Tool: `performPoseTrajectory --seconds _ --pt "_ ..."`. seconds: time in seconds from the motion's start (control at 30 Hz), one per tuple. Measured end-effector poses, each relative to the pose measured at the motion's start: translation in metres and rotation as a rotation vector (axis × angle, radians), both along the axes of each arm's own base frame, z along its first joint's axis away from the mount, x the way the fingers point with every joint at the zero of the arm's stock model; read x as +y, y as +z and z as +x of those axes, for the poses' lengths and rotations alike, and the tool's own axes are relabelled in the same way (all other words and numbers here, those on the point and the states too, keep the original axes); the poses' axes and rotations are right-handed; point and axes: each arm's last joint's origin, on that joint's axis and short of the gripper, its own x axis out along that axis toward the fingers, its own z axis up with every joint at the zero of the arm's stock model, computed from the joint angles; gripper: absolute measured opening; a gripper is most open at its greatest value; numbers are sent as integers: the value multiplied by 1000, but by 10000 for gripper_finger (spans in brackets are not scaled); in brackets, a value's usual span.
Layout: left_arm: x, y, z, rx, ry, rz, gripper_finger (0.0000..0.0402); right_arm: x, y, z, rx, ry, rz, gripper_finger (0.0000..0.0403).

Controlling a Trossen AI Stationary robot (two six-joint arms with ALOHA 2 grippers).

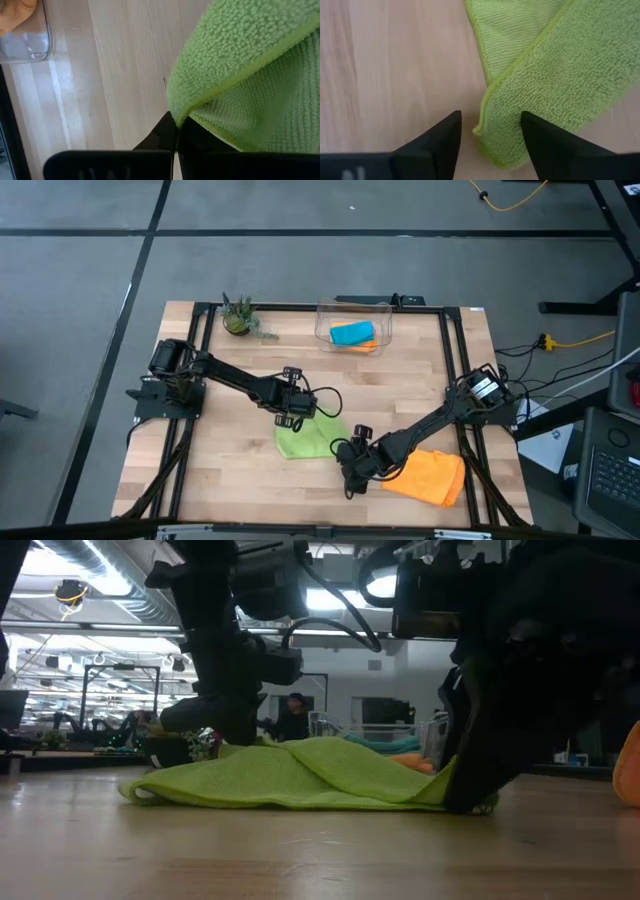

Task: Fold microfiber towels
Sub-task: Fold the green towel on the table

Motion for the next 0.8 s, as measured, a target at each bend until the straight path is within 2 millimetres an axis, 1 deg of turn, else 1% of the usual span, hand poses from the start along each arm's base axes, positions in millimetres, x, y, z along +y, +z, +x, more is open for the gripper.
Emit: performPoseTrajectory --seconds 0.17,0.37,0.47,0.57,0.6,0.7,0.8 --pt "0 0 0 0 0 0 0 0 0 0 -1 -1 2 166" --pt "0 0 0 0 0 0 0 0 0 0 -3 -14 9 105" --pt "0 0 0 0 0 0 0 0 0 0 -5 -27 17 66" --pt "0 0 0 0 0 0 0 0 0 0 -4 -30 18 16" --pt "0 0 0 0 0 0 0 0 1 0 0 -33 16 10" --pt "0 0 0 -1 2 11 0 2 9 3 8 -48 14 7" --pt "-1 3 -3 8 3 65 0 3 24 6 39 -56 -32 5"
